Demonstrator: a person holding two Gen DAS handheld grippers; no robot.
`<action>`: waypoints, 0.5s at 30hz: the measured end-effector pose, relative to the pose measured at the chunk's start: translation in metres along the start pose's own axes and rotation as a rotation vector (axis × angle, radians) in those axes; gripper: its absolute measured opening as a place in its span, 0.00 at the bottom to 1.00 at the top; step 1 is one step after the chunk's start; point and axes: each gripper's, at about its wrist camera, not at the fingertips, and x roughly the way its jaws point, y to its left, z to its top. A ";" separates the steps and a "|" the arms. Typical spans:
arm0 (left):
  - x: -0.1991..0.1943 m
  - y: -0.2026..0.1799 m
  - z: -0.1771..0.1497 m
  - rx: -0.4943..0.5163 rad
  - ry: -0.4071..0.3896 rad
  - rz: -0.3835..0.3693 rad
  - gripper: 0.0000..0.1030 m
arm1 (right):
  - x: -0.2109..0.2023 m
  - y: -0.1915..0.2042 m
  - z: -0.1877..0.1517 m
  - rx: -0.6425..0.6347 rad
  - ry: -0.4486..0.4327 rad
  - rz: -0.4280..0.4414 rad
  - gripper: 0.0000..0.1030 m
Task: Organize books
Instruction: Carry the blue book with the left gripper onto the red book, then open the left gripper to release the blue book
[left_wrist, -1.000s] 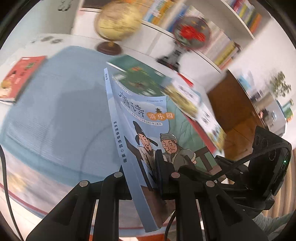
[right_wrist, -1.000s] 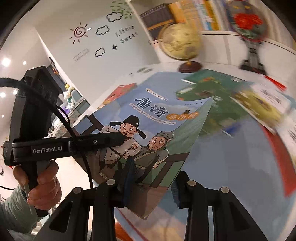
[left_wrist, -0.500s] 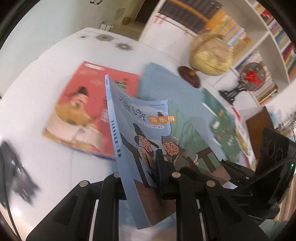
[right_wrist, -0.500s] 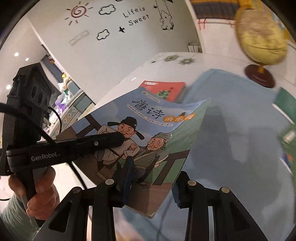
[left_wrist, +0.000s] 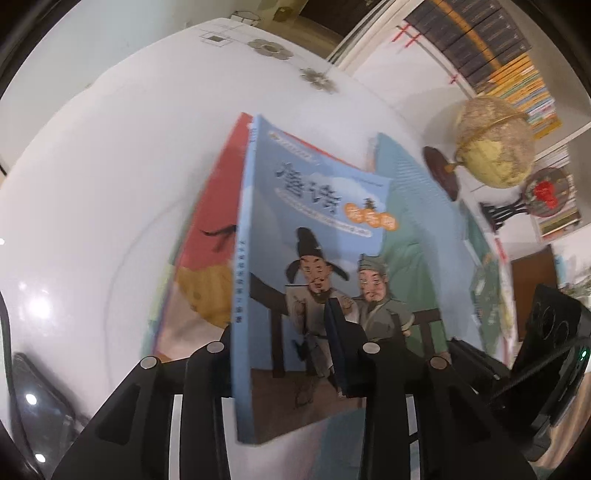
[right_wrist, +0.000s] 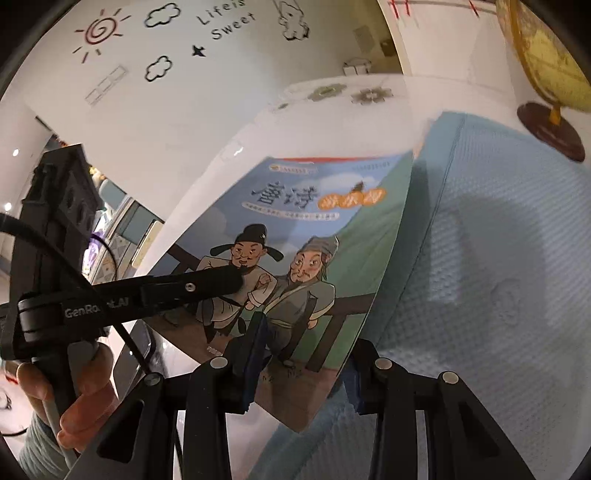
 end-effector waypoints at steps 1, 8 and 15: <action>-0.001 0.004 0.000 0.000 -0.001 0.017 0.31 | 0.004 -0.001 0.000 0.009 0.008 0.000 0.35; 0.001 0.025 -0.002 -0.008 0.007 0.112 0.31 | 0.017 0.006 0.003 -0.006 0.025 -0.035 0.36; -0.017 0.039 -0.007 -0.045 -0.046 0.130 0.31 | 0.031 0.024 0.005 -0.082 0.064 -0.036 0.39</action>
